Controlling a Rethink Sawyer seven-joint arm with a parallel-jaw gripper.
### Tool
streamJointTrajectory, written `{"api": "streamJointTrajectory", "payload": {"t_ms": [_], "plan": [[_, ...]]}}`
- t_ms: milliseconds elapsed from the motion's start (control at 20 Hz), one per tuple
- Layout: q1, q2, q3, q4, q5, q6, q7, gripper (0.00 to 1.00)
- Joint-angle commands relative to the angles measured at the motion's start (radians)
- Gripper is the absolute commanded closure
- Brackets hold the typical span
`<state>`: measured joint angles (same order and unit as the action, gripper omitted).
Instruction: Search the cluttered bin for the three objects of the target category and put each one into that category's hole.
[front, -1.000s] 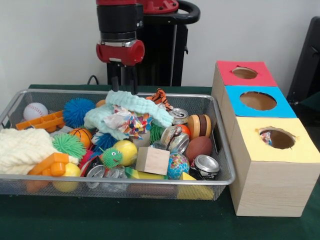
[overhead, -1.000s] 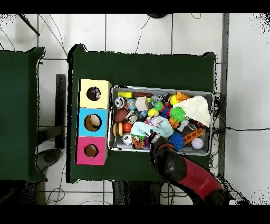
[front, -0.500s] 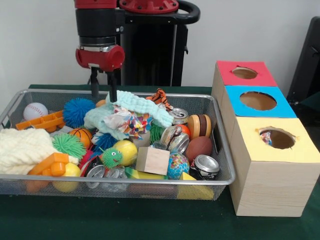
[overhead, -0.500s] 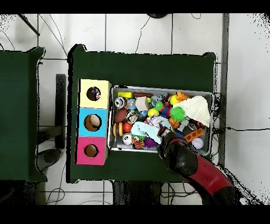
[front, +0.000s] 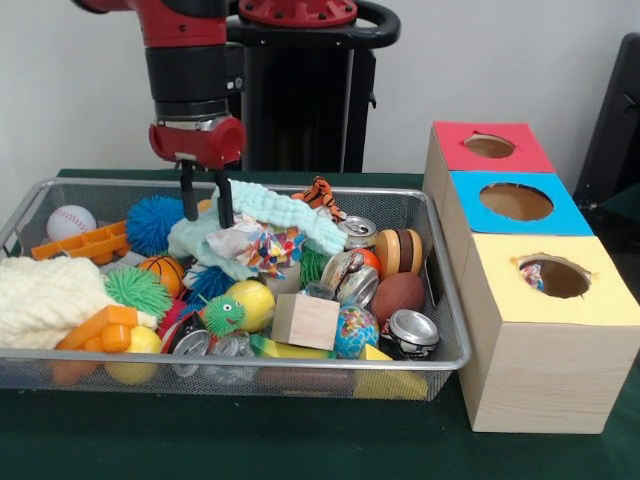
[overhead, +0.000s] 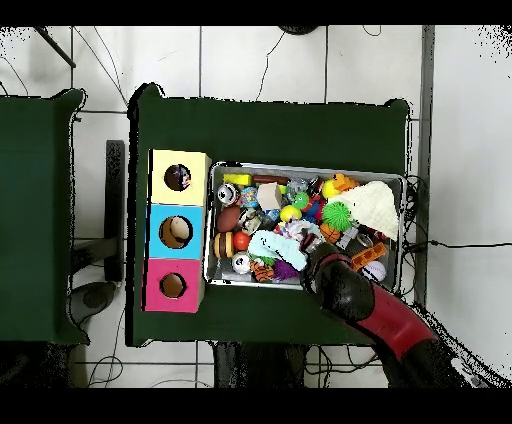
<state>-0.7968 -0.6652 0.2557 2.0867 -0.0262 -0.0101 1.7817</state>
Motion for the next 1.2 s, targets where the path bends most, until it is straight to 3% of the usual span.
{"api": "streamJointTrajectory", "payload": {"t_ms": [50,750,1050,1200], "plan": [[0.001,0.056,0.078,-0.094,-0.038,-0.054,0.119,0.00],[-0.007,0.057,0.094,-0.067,-0.036,-0.070,0.141,0.00],[0.003,-0.020,0.091,-0.050,-0.014,0.006,0.130,0.00],[0.050,-0.049,0.034,-0.067,-0.009,0.041,0.112,0.00]]}}
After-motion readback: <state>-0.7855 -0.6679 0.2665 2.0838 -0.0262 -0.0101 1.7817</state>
